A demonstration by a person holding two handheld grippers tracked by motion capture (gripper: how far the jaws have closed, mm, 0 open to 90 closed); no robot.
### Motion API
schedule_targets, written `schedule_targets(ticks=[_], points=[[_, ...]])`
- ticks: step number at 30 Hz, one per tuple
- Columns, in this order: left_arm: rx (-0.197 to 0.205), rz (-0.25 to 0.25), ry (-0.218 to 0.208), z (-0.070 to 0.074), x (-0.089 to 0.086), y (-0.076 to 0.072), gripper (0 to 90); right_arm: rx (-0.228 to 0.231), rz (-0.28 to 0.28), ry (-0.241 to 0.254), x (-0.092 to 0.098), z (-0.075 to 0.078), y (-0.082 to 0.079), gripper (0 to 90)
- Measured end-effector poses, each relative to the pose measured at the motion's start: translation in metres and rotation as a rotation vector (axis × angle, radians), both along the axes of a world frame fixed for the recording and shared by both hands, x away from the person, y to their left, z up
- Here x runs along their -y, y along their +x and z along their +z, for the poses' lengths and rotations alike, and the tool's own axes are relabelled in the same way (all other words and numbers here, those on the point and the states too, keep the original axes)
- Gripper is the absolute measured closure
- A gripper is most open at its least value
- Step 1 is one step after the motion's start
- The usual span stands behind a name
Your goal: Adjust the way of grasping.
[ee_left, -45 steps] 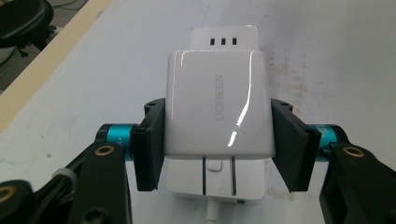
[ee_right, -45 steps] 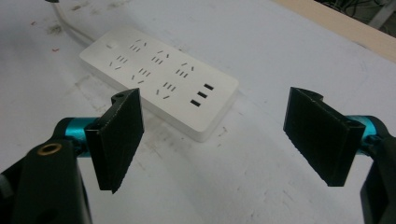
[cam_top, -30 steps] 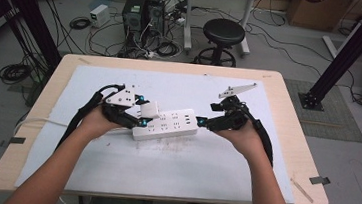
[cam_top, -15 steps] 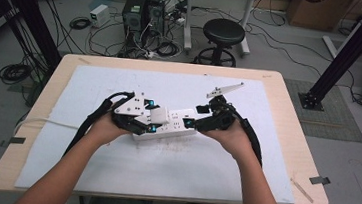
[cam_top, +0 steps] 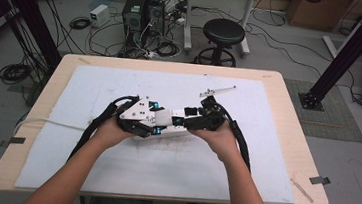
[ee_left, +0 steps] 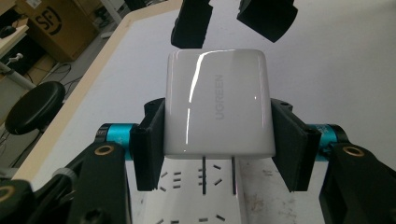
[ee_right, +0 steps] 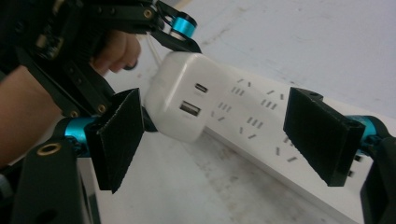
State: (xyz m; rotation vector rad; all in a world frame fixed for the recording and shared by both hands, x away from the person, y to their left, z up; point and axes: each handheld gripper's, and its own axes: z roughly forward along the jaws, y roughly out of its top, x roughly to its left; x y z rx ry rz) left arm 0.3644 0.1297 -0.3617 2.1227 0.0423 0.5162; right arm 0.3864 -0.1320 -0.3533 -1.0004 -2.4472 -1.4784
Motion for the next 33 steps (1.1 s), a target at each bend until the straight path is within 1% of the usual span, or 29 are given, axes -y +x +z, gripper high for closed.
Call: schedule_targets(ticks=[2,4,5,6,8,9,10,12,14,16,17,21,22,23,27,29,30,32,33], points=[[0.004,0.002,-0.001,0.0,0.001,0.0,42.5,-0.005,0.0,0.009,0.0,-0.001,0.0,20.6],[0.01,0.001,-0.006,0.0,0.002,-0.001,42.5,-0.028,0.011,0.037,-0.004,-0.004,0.0,20.6],[0.011,0.001,0.0,0.001,0.002,-0.001,42.5,-0.028,0.013,0.043,-0.006,-0.004,0.0,20.5],[0.008,-0.001,-0.005,0.0,0.003,-0.001,42.5,-0.036,0.013,0.049,-0.007,-0.005,0.0,20.6],[0.008,-0.003,-0.003,0.0,0.003,-0.001,42.5,-0.038,0.014,0.053,-0.007,-0.005,0.001,20.6],[0.022,-0.001,0.0,0.001,0.003,-0.002,42.5,-0.041,0.015,0.06,-0.008,-0.006,0.001,20.6],[0.024,-0.003,-0.002,0.001,0.003,-0.002,42.5,-0.054,0.013,0.067,-0.009,-0.006,0.001,20.6],[0.026,-0.003,-0.002,0.001,0.004,-0.003,42.5,-0.054,0.013,0.067,-0.009,-0.006,0.001,20.6],[0.037,-0.009,-0.006,0.001,0.005,-0.004,42.5,-0.063,0.017,0.091,-0.009,-0.007,0.002,20.6],[0.037,-0.012,-0.005,0.001,0.006,-0.005,42.5,-0.063,0.017,0.091,-0.009,-0.007,0.002,20.6],[0.047,-0.015,-0.004,0.001,0.007,-0.006,42.5,-0.066,0.017,0.095,-0.01,-0.007,0.002,20.6],[0.056,-0.019,0.004,0.001,0.008,-0.008,42.5,-0.073,0.023,0.093,-0.012,-0.008,0.002,20.6],[0.056,-0.019,0.004,0.001,0.008,-0.008,42.5,-0.082,0.021,0.098,-0.012,-0.009,0.002,20.6],[0.058,-0.021,-0.004,0.001,0.01,-0.01,42.5,-0.085,0.025,0.11,-0.014,-0.01,0.002,20.7],[0.061,-0.023,-0.011,0.002,0.011,-0.011,42.5,-0.093,0.027,0.123,-0.015,-0.011,0.002,20.9],[0.064,-0.026,-0.011,0.002,0.011,-0.011,42.5,-0.098,0.028,0.127,-0.016,-0.012,0.002,21.5],[0.063,-0.026,-0.013,0.003,0.011,-0.011,42.5,-0.108,0.03,0.133,-0.017,-0.013,0.002,21.6],[0.065,-0.027,-0.012,0.003,0.011,-0.011,42.5,-0.108,0.032,0.134,-0.018,-0.013,0.002,22.8],[0.069,-0.031,-0.013,0.003,0.012,-0.012,42.5,-0.107,0.042,0.154,-0.019,-0.015,0.002,27.2]])
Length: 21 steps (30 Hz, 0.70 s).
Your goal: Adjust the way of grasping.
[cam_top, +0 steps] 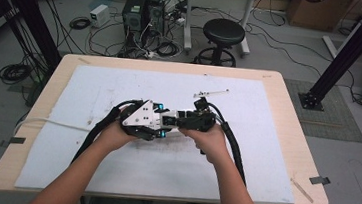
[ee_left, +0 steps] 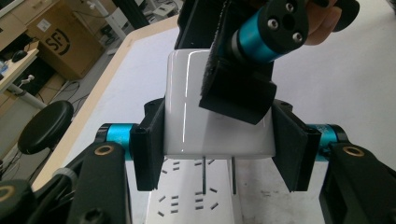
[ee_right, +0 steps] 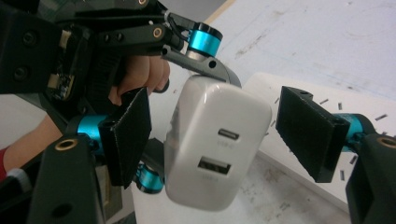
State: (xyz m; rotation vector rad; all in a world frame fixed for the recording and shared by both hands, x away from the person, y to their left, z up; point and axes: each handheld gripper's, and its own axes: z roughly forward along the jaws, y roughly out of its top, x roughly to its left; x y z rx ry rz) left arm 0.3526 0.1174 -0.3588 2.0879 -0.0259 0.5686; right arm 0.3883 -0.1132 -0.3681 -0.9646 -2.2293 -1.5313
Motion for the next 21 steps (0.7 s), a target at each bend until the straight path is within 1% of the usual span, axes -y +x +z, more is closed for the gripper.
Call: schedule_targets(ticks=[2,3,6,7,9,13,16,17,18,21], points=[[0.001,-0.001,-0.001,-0.0001,0.0004,-0.0002,42.5,-0.003,-0.001,0.003,-0.0005,-0.0002,0.0001,28.3],[0.001,-0.003,0.002,-0.0001,0.0005,-0.0003,42.5,-0.005,0.011,0.012,-0.0012,-0.0011,0.0006,31.7],[0.003,-0.003,0.003,0.0,0.0005,-0.0003,42.5,-0.003,0.012,0.013,-0.0015,-0.0012,0.0006,31.7],[0.004,0.0,-0.001,0.0,0.0003,-0.0007,42.5,-0.005,0.013,0.023,-0.002,-0.001,0.0004,37.2],[0.008,0.0,-0.001,0.0007,-0.0001,-0.0005,42.5,-0.01,0.016,0.032,-0.0024,-0.0014,0.0004,40.3],[0.01,0.004,-0.009,0.0015,-0.0009,-0.0009,42.5,-0.016,0.023,0.047,-0.0039,-0.003,0.001,42.1],[0.015,0.006,-0.011,0.0028,-0.0026,-0.0004,42.5,-0.02,0.019,0.063,-0.0046,-0.0039,0.0011,44.4],[0.013,0.011,-0.016,0.0036,-0.0039,-0.0006,42.5,-0.03,0.014,0.067,-0.0046,-0.0039,0.0008,44.5],[0.016,0.013,-0.014,0.0042,-0.0045,-0.0004,42.5,-0.025,0.016,0.077,-0.0049,-0.0047,0.0013,45.0],[0.017,0.018,-0.019,0.0046,-0.0056,-0.0002,42.5,-0.03,0.011,0.089,-0.0061,-0.0059,0.0013,45.6]])
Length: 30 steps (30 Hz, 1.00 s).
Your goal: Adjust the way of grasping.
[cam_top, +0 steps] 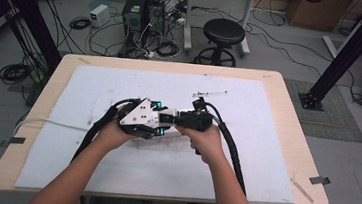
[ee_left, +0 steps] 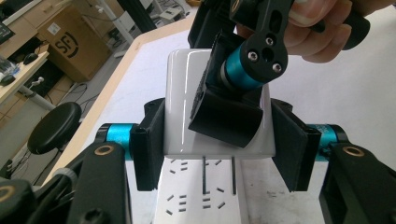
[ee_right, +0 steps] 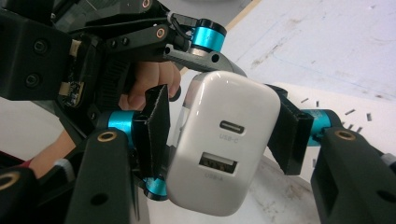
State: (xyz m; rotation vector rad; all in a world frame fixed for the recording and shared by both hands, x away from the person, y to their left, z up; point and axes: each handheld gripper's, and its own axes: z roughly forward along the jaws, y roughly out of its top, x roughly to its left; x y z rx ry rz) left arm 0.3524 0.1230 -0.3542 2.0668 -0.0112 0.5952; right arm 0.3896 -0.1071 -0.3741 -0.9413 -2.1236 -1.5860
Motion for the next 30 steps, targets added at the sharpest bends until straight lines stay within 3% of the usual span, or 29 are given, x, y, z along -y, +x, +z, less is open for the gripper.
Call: schedule_targets(ticks=[10,22,30], points=[[0.0,0.007,0.003,-0.002,0.0008,-0.0003,42.5,-0.009,-0.025,0.021,0.0014,-0.0006,0.0,54.0],[0.0,0.011,0.011,-0.0043,0.0025,0.0006,42.2,-0.085,-0.024,0.025,0.0032,-0.0024,0.003,58.4],[-0.03,0.042,-0.002,-0.0046,-0.0001,0.0036,27.0,-0.078,-0.047,0.012,0.0067,0.0,0.0034,62.6]])
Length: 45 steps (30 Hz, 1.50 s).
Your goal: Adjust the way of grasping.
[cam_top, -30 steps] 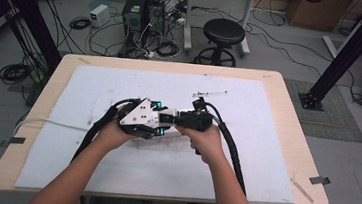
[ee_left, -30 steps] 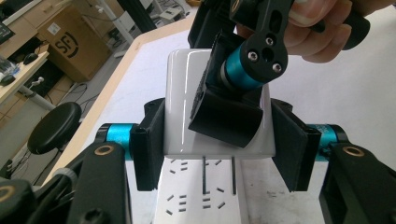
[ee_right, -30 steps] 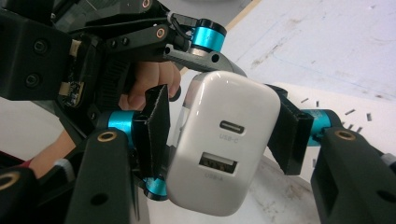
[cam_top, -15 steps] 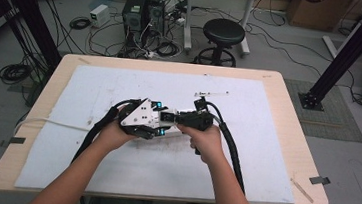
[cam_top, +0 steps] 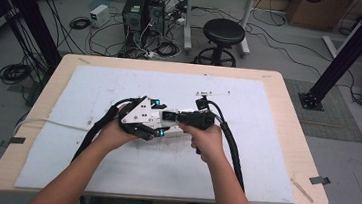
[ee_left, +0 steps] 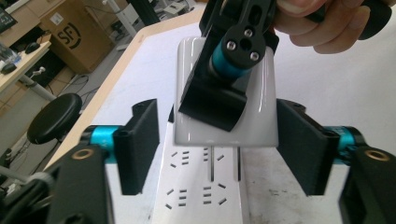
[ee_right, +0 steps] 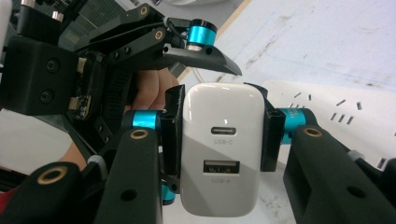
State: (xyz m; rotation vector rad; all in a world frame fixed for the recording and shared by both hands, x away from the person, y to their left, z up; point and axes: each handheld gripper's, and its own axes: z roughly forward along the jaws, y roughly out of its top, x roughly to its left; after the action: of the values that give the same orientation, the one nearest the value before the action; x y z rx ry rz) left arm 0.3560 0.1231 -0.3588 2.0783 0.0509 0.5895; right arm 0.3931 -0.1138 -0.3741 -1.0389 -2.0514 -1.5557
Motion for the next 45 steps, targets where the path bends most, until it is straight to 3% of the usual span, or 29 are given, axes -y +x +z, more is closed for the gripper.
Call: schedule_targets(ticks=[11,16,20,26,28,29,30,32,38,45], points=[[-0.025,0.027,-0.02,0.004,-0.008,0.0,22.1,0.007,-0.029,-0.01,0.008,0.004,0.001,63.1],[-0.038,0.059,-0.039,0.008,-0.021,0.002,22.0,0.04,-0.049,-0.031,0.016,0.01,0.002,63.2],[-0.09,0.115,-0.035,0.008,-0.037,0.007,22.0,0.082,-0.061,-0.09,0.022,0.019,0.001,63.2],[-0.18,0.185,0.046,0.01,-0.051,0.012,21.8,0.104,-0.073,-0.127,0.03,0.029,0.001,63.2],[-0.188,0.195,0.063,0.01,-0.054,0.012,21.1,0.114,-0.075,-0.141,0.032,0.031,0.001,63.1],[-0.218,0.227,0.095,0.012,-0.059,0.012,21.1,0.118,-0.077,-0.146,0.033,0.033,0.001,63.2],[-0.218,0.227,0.095,0.012,-0.059,0.012,21.1,0.118,-0.077,-0.146,0.033,0.033,0.001,63.2],[-0.24,0.268,0.15,0.018,-0.071,0.013,20.0,0.149,-0.079,-0.181,0.038,0.042,0.002,63.2],[-0.272,0.316,0.186,0.027,-0.088,0.017,17.7,0.185,-0.083,-0.218,0.042,0.048,-0.001,63.1],[-0.312,0.331,0.19,0.031,-0.104,0.023,17.7,0.204,-0.098,-0.249,0.049,0.052,-0.005,63.1]])
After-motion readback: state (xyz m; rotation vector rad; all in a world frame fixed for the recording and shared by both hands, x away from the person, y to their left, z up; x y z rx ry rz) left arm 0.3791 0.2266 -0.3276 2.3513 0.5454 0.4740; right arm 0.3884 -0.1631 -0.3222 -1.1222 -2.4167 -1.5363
